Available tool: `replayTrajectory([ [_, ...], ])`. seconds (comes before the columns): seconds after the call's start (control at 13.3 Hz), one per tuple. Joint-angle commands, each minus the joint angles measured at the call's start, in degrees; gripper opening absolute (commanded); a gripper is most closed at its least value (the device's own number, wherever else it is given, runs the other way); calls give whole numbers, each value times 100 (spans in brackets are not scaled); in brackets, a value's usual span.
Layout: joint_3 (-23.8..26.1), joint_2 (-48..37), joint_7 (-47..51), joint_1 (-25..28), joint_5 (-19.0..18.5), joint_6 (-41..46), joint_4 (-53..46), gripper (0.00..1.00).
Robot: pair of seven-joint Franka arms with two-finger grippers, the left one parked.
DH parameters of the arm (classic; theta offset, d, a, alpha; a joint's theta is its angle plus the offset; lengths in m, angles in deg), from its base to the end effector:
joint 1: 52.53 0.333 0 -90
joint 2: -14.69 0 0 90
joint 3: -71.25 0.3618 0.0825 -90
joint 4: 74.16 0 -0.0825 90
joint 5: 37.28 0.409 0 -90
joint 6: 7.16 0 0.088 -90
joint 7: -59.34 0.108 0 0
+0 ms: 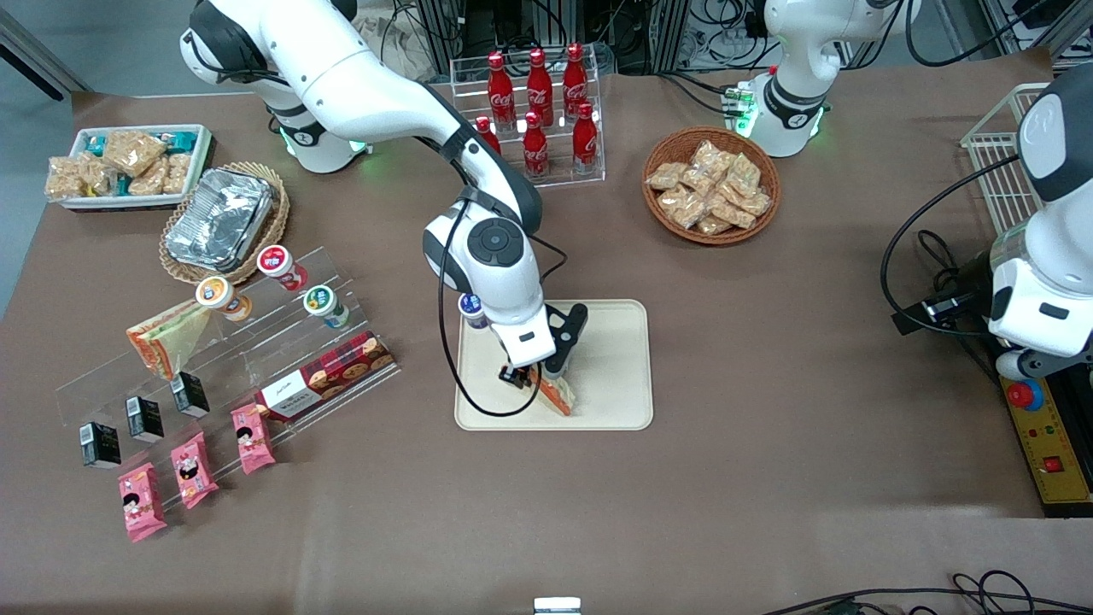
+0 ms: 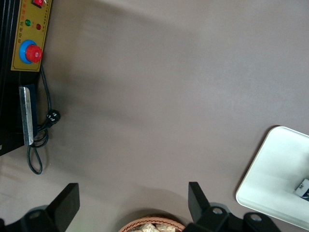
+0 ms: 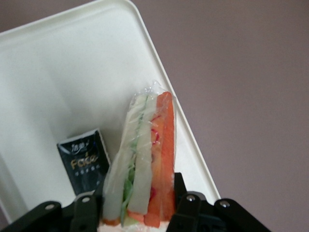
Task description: Place sandwich on tray
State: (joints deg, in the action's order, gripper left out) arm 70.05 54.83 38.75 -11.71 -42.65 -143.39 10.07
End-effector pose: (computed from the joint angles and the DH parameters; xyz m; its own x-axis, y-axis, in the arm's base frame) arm 0.6060 0.5049 0.3061 0.4207 0.8935 0.1573 0.8828 -0.4431 0.1560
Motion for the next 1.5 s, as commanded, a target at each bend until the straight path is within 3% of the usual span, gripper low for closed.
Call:
replayTrajectory([
  [0.0,14,169,12,-22,-113,-325,-12,56],
  [0.15,14,187,134,40,-122,-334,-12,63],
  [0.22,14,196,430,57,-113,-334,-12,91],
  [0.3,14,187,755,66,-130,-334,-12,94],
  [0.75,23,-366,891,-354,-43,95,-29,96],
  [1.43,-74,-1771,829,-1418,98,1931,-21,97],
])
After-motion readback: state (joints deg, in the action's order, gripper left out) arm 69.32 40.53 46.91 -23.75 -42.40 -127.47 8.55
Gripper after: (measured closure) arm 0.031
